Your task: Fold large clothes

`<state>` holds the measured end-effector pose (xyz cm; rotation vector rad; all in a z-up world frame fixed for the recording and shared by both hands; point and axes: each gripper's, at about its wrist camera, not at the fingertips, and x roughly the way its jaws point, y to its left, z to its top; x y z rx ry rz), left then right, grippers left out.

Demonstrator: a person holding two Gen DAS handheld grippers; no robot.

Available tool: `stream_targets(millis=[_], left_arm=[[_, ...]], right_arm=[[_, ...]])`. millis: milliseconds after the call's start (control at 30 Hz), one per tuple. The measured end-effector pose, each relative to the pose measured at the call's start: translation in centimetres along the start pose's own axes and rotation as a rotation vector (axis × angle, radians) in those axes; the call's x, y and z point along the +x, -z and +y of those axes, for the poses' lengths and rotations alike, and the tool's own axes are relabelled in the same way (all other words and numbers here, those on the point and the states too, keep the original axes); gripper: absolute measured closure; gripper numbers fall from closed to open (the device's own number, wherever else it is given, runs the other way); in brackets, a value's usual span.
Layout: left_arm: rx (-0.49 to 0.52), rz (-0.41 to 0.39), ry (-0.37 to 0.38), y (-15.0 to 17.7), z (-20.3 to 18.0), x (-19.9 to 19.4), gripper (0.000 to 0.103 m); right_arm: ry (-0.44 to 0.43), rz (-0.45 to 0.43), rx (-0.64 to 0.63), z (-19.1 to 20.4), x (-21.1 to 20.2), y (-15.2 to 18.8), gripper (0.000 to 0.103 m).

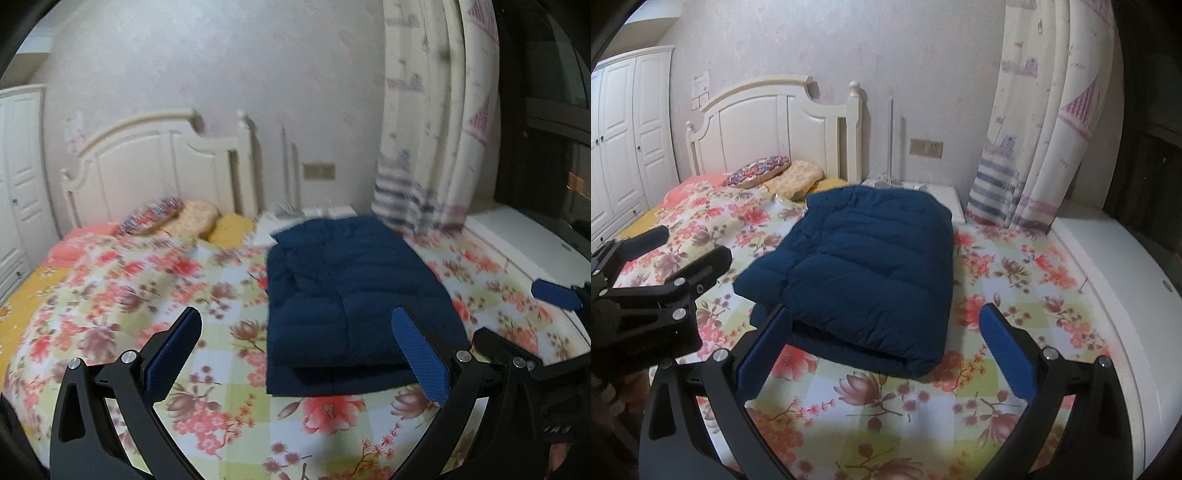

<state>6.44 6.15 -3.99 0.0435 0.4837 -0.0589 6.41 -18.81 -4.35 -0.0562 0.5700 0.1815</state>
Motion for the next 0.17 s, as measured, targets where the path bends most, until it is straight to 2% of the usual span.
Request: stream_targets(millis=[67, 133, 167], left_arm=[[0.009, 0.073, 0.034, -0.1, 2.5, 2.7, 0.004], [-0.032, 0.126, 0.018, -0.7, 6.6, 5.5, 0.004], [-0.062, 0.159, 0.006, -1.2, 9.9, 7.2, 0.004]], right_arm=[[0.01, 0.002, 0.031, -2.7, 1.0, -0.5, 0.003], [0.092, 0.013, 0.061, -7.1, 1.9, -1.3, 0.003], [0.144, 0.021, 0.077, -9.4, 2.2, -1.6, 0.003]])
